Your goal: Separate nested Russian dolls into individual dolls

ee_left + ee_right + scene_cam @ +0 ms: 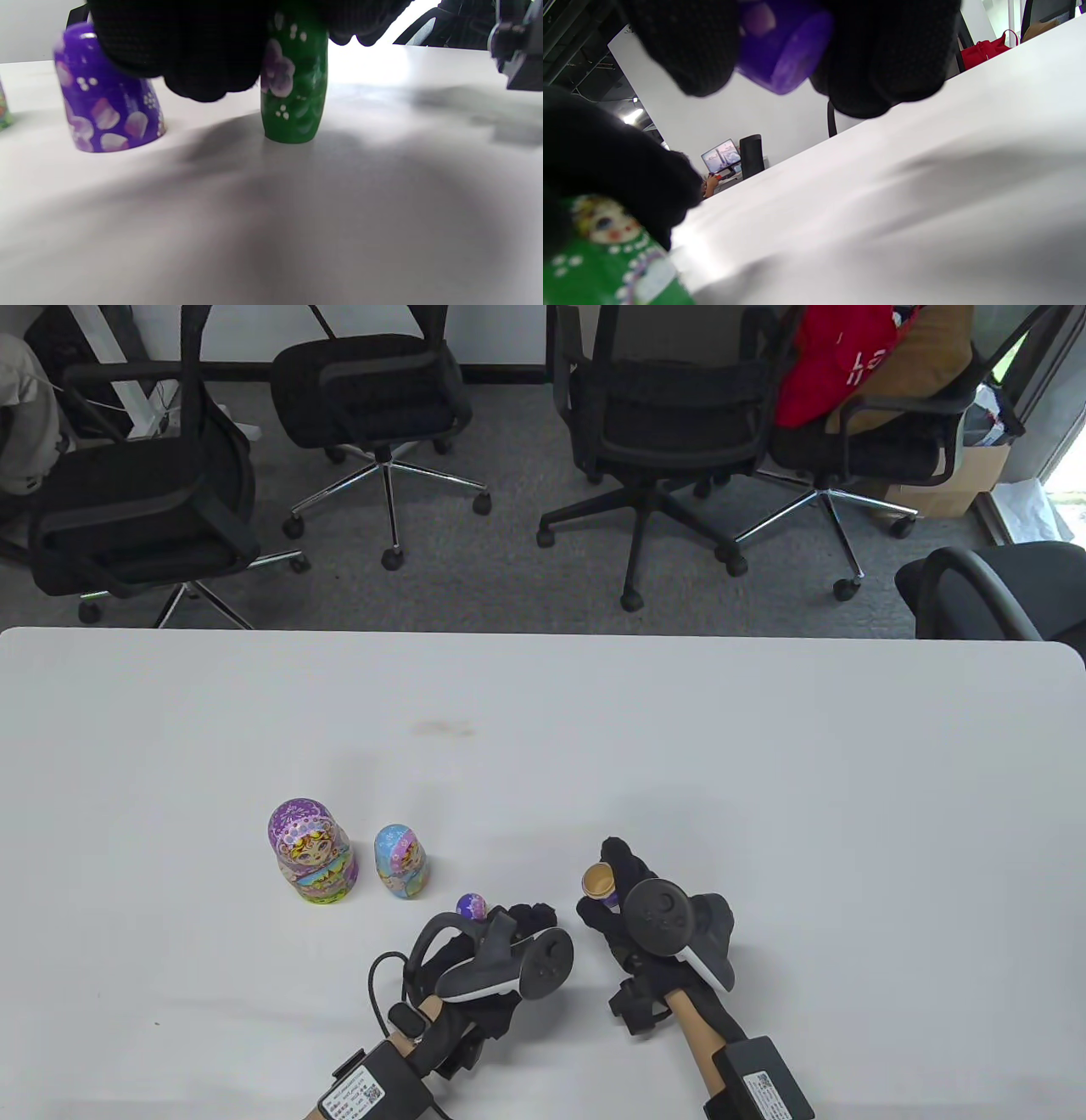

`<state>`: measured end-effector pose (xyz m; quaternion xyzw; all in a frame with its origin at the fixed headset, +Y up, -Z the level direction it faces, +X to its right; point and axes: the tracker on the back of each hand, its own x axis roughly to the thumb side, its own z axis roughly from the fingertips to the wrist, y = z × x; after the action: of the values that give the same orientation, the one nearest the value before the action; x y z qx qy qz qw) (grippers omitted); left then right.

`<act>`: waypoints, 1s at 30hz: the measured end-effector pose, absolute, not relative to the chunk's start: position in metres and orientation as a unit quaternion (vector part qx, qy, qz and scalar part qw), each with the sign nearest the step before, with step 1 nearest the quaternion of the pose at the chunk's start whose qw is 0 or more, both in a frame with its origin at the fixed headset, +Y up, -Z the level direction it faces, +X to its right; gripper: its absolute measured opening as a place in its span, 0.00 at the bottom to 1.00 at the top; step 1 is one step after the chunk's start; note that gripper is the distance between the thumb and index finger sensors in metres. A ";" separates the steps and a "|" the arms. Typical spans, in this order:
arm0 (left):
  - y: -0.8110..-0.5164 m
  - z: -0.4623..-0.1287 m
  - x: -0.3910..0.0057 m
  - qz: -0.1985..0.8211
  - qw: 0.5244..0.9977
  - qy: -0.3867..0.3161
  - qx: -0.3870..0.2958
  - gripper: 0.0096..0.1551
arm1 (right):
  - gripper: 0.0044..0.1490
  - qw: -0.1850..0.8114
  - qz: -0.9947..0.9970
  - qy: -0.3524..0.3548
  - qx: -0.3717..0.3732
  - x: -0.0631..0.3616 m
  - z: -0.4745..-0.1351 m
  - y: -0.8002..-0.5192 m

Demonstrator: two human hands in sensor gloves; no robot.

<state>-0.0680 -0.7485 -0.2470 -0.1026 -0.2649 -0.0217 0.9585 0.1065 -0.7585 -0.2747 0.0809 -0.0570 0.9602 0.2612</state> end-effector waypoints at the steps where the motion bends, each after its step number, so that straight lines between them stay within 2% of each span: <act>1: -0.746 -0.247 -0.069 -0.016 0.960 -0.263 -0.097 0.36 | 0.53 0.262 0.960 -0.057 0.081 0.107 -0.275 -0.759; 8: -0.721 -0.252 -0.087 0.053 0.971 -0.231 -0.038 0.36 | 0.53 0.260 0.960 -0.059 0.081 0.106 -0.275 -0.759; 12: -0.721 -0.258 -0.097 0.041 0.978 -0.200 -0.031 0.38 | 0.53 0.259 0.961 -0.059 0.082 0.106 -0.275 -0.759; 16: -0.731 -0.265 -0.104 0.014 0.983 -0.176 -0.053 0.42 | 0.53 0.258 0.961 -0.058 0.082 0.106 -0.275 -0.759; 22: -0.745 -0.273 -0.109 -0.011 0.982 -0.148 -0.113 0.43 | 0.53 0.256 0.962 -0.058 0.078 0.107 -0.274 -0.759; 30: -0.765 -0.279 -0.111 -0.040 0.976 -0.135 -0.167 0.39 | 0.53 0.256 0.962 -0.059 0.074 0.109 -0.275 -0.759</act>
<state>-0.1113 -0.7655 -0.2787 -0.1665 -0.1347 -0.0399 0.9760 0.1089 -0.7588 -0.2746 0.0739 -0.0591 0.9621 0.2556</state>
